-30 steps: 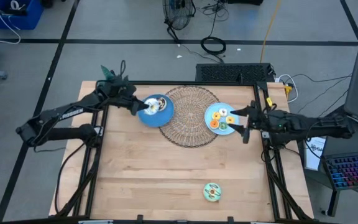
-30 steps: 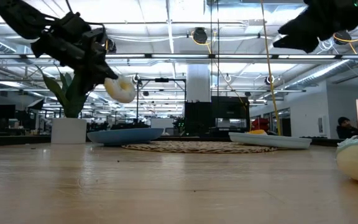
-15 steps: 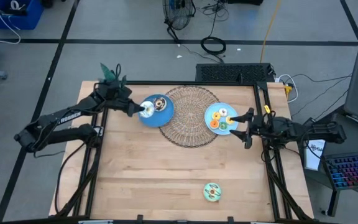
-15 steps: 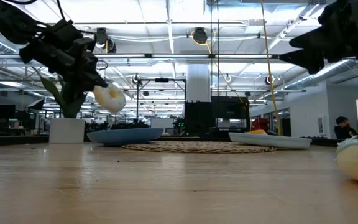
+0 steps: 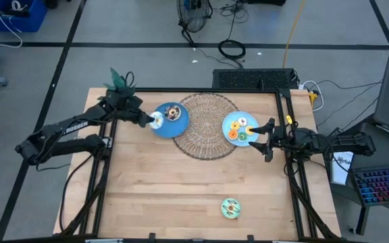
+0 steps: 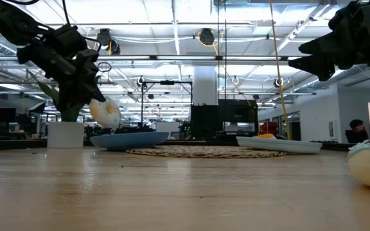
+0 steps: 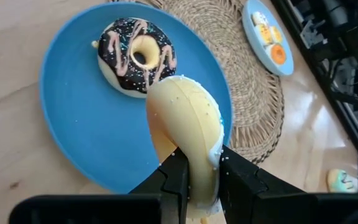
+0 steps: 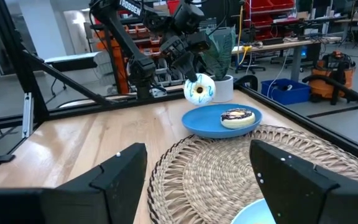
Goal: Pick & Place donuts
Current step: Put the large white donut on the dark blue plate
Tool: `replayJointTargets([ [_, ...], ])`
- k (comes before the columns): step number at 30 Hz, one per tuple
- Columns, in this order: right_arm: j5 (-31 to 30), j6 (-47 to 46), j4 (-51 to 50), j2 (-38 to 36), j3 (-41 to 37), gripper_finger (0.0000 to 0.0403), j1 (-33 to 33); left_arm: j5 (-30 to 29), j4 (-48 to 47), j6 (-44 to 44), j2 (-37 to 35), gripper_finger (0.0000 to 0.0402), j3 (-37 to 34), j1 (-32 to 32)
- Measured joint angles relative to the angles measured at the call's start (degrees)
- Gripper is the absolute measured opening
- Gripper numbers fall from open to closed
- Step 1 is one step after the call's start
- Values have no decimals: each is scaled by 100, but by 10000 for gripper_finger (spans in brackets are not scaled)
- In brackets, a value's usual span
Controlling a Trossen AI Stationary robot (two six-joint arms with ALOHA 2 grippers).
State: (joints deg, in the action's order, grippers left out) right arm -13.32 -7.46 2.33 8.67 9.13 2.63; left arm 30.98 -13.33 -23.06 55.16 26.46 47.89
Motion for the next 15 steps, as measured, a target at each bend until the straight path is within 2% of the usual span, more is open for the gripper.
replayJointTargets([
  [4, -2, 24, 0, 0, 0, 273, 0, -258, 70, -153, 0, 71, 0, -150],
  [11, -5, 65, 0, 0, 0, 271, 0, -270, 286, -267, 0, 72, 0, -387],
  [15, -5, 66, -1, 0, 0, 271, 0, -480, 324, -287, 62, 72, 0, -636],
])
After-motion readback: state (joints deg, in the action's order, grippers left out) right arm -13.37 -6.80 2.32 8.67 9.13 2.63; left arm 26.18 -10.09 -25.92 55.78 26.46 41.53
